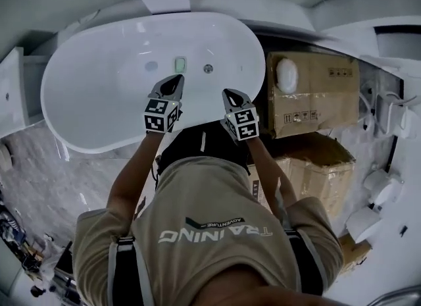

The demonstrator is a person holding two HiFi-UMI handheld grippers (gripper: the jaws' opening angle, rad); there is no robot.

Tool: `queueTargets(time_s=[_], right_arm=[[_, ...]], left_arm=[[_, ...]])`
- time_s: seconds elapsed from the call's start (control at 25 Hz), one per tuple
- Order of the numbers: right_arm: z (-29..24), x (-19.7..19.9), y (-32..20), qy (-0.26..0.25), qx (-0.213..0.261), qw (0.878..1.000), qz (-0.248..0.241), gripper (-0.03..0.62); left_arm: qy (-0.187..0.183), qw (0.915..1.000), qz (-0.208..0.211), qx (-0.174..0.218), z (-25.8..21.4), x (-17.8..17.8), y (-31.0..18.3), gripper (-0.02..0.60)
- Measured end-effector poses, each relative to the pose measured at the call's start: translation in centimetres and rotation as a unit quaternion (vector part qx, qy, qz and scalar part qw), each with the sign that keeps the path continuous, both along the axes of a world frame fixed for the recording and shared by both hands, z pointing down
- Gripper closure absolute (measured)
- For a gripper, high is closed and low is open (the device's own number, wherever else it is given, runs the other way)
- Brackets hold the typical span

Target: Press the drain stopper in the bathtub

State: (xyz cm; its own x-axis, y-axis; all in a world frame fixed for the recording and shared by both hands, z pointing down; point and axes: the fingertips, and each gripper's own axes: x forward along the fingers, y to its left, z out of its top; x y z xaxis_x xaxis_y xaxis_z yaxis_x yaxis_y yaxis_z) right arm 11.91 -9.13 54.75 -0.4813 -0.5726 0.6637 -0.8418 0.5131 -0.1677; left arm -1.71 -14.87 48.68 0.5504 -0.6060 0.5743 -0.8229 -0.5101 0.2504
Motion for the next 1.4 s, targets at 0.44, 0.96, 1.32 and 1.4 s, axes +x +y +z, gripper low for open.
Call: queueTargets(time_s=[0.44, 0.96, 1.32, 1.4], right_arm=[[20.2, -0.7, -5.3, 0.04, -0.075, 0.99, -0.114, 0.585], [43.4, -0.6, -10.0, 0.054, -0.201, 0.977, -0.037, 0.585], [55.3, -1.8, -10.3, 0.107, -0.235, 0.962, -0.092, 0.585], [57.4, -2.2, -10.7, 0.106, -0.239, 0.961, -0.087, 0.585]], left_arm=[[-0.038, 0.9919, -0.074, -0.097, 17.6, -1.3, -1.8, 0.58], [-0.011, 0.9656, -0.13, -0.225, 44.2, -1.6, -4.4, 0.58], [-0.022, 0.9676, -0.086, -0.236, 51.7, -1.3, -3.9, 0.58], [-0.026, 0.9684, -0.08, -0.235, 53.0, -1.3, -4.2, 0.58]])
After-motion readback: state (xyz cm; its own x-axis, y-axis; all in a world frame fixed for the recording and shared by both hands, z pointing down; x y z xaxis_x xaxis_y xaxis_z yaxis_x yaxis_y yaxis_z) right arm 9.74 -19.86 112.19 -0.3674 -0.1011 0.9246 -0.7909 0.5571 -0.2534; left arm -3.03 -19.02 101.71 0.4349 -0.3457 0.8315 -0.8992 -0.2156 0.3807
